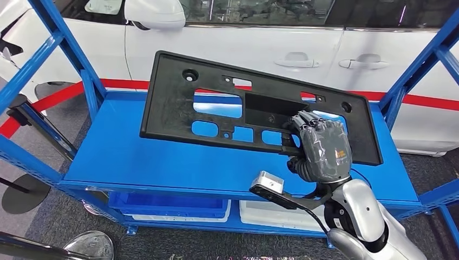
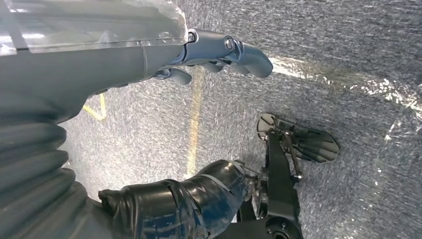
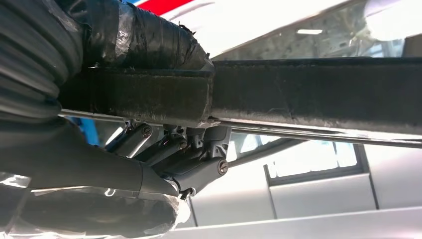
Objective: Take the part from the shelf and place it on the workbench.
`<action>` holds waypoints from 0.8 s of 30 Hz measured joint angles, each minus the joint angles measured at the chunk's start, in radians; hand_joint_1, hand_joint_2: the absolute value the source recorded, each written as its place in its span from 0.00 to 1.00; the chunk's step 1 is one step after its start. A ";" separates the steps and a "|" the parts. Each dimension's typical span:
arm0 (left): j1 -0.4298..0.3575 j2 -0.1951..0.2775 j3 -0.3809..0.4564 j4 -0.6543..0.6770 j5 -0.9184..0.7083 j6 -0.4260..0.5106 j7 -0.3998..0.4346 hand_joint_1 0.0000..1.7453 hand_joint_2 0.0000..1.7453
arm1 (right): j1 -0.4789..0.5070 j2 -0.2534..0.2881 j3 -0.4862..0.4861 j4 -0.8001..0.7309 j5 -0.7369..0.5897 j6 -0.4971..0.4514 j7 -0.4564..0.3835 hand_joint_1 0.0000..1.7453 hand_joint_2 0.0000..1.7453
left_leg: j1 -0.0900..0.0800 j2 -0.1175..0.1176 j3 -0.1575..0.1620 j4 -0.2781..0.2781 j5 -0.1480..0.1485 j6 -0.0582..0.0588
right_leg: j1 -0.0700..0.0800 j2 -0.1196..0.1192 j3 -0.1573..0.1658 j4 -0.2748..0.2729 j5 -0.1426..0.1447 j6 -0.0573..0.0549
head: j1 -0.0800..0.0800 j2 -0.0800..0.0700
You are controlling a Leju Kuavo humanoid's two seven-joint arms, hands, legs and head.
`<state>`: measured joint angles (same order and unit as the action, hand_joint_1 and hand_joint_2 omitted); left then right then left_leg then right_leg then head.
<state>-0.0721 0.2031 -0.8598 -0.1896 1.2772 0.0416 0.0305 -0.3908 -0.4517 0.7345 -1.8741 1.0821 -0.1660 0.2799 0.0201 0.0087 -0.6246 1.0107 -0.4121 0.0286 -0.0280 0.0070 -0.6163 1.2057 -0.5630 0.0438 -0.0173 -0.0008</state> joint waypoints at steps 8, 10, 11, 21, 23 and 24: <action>0.001 0.002 0.000 0.000 0.005 0.000 0.013 0.00 1.00 | -0.017 -0.012 0.019 -0.053 0.110 0.070 -0.006 1.00 1.00 | 0.006 -0.011 -0.046 0.046 -0.008 -0.055 | -0.001 0.005 0.054 -0.162 0.075 -0.044 | -0.001 0.000; 0.000 0.002 0.000 0.000 0.011 0.000 0.015 0.00 1.00 | -0.029 -0.006 0.036 -0.056 0.122 0.081 -0.007 1.00 1.00 | 0.007 -0.011 -0.082 0.144 -0.093 -0.060 | 0.003 0.003 0.036 -0.163 0.092 -0.061 | -0.003 0.000; -0.001 0.002 0.000 0.000 0.015 0.000 0.016 0.00 1.00 | -0.035 0.000 0.045 -0.056 0.124 0.082 -0.008 1.00 1.00 | 0.006 -0.011 -0.100 0.208 -0.136 -0.060 | 0.006 0.002 0.025 -0.162 0.101 -0.066 | -0.004 0.000; -0.017 -0.001 0.001 0.000 0.041 0.025 0.030 0.00 1.00 | -0.189 0.165 0.166 0.082 0.048 -0.001 -0.041 1.00 1.00 | -0.032 -0.010 0.091 0.000 -0.091 -0.005 | 0.030 -0.006 -0.047 -0.168 0.178 -0.058 | -0.007 0.000; -0.018 -0.005 0.001 0.000 0.040 0.029 0.032 0.00 1.00 | -0.206 0.182 0.186 0.109 0.040 -0.011 -0.041 1.00 1.00 | -0.027 -0.007 0.087 -0.015 -0.068 0.004 | 0.032 -0.008 -0.055 -0.148 0.158 -0.046 | -0.006 0.000; -0.018 -0.007 0.001 0.000 0.038 0.029 0.032 0.00 1.00 | -0.211 0.188 0.193 0.118 0.037 -0.013 -0.041 1.00 1.00 | -0.022 -0.005 0.083 -0.022 -0.054 0.009 | 0.033 -0.008 -0.066 -0.115 0.125 -0.040 | -0.004 0.000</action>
<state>-0.0899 0.1960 -0.8590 -0.1892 1.3150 0.0705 0.0628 -0.6022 -0.2642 0.9275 -1.7563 1.1192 -0.1791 0.2389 -0.0022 0.0036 -0.5419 0.9882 -0.4663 0.0376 0.0045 -0.0007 -0.6821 1.0906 -0.4378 0.0036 -0.0215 -0.0008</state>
